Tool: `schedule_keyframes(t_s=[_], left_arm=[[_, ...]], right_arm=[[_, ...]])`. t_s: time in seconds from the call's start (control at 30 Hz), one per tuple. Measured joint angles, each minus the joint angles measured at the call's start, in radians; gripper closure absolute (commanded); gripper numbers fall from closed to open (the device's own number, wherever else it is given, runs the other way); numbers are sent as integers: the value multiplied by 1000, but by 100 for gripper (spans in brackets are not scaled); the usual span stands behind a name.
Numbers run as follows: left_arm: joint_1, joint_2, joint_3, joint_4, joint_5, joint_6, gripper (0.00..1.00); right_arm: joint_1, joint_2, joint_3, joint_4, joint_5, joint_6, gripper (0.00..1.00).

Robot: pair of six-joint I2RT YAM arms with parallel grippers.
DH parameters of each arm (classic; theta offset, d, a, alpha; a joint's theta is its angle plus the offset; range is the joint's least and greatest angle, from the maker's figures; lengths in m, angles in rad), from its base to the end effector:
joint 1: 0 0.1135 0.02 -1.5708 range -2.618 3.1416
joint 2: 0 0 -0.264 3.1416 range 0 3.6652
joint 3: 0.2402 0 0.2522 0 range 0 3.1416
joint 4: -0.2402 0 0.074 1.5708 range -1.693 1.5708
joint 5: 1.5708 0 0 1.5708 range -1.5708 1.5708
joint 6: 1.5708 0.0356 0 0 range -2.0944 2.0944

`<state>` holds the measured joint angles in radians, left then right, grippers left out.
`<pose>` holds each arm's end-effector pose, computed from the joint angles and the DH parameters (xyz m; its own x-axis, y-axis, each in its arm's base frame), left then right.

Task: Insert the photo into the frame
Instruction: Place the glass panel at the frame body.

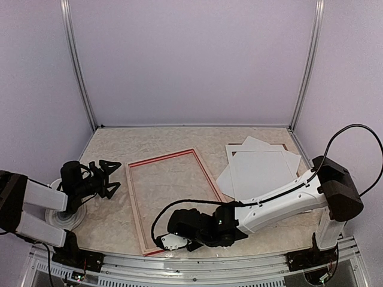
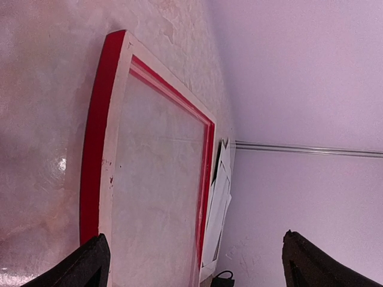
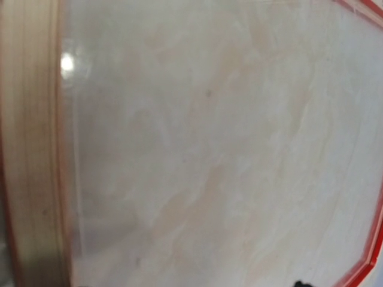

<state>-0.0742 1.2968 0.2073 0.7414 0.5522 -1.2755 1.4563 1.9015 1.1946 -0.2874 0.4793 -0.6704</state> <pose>0.2112 -0.0344 0.1427 -0.6298 -0.7699 -0.1024 -0.1640 0.2606 -0.9514 0.0607 0.3841 0.1612 0.4548 -0.8708 -0.1869 -0.7277 -0.2423 -0.6416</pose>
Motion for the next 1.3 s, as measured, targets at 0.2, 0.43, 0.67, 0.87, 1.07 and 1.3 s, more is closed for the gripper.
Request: schedule_keyframes(t_s=[0.2,0.43,0.67,0.87,1.07,1.3], left_arm=[[0,-2,0,0,0,-1,1],[0,-8,-4,0,0,-3,1],[-2,-14,-12,0,0,-3,1],[-10,-23,-12,-40,-18,22,1],[-32,-32,27,-154,-67,96,1],[-56,-20,84,-225,-123,166,1]], right_arm=[[-3,0,28,-51,-43,6,28],[-4,0,69,-127,-106,19,28],[-13,0,72,-122,-82,21,16],[-85,-4,72,-50,-2,55,2],[-234,-33,106,-35,-6,213,1],[-456,-144,126,-14,-197,509,1]])
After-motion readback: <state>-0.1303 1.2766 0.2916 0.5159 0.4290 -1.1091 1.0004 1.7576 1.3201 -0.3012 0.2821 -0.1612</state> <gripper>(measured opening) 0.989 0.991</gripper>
